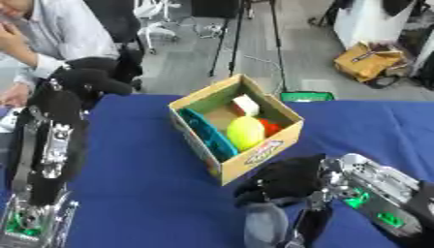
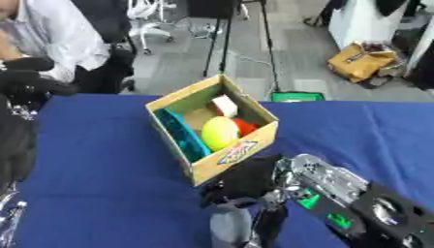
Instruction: Pick up objects on the table and place them in the box.
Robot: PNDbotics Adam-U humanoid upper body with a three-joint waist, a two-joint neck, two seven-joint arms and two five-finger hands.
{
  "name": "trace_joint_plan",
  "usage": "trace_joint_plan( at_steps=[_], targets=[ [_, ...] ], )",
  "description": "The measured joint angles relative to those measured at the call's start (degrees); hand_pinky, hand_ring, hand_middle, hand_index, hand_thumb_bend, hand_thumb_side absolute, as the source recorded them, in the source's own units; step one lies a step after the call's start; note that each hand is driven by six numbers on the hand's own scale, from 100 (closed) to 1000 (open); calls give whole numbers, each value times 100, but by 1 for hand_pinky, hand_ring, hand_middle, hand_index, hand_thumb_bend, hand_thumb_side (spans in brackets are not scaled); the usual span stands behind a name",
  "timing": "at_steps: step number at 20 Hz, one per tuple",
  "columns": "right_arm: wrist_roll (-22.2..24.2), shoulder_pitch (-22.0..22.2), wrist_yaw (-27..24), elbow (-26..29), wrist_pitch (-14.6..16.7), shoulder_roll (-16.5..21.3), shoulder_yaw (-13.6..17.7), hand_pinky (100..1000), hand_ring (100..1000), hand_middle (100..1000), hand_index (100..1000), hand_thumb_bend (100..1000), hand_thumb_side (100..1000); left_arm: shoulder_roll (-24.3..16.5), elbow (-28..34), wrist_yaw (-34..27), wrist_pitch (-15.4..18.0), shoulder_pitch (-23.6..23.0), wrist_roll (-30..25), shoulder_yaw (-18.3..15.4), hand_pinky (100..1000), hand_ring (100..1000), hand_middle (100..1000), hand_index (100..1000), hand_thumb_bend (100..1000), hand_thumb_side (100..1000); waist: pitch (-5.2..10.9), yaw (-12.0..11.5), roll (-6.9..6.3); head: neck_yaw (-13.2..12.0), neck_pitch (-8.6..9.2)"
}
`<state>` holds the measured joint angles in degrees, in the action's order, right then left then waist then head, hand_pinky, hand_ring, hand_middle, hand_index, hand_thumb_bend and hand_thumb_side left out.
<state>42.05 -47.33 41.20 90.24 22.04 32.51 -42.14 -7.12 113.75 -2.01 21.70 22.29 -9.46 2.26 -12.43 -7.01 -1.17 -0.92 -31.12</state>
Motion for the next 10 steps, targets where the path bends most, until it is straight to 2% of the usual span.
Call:
trace_joint_plan(
  at_steps=[10],
  targets=[
    [125,-1,-158,-72,-125,-26,-66,830,884,954,1000,509,521,0,0,0,-6,1,-14,0,712,641,744,753,100,695,-15,-5,12,-3,1]
  ],
)
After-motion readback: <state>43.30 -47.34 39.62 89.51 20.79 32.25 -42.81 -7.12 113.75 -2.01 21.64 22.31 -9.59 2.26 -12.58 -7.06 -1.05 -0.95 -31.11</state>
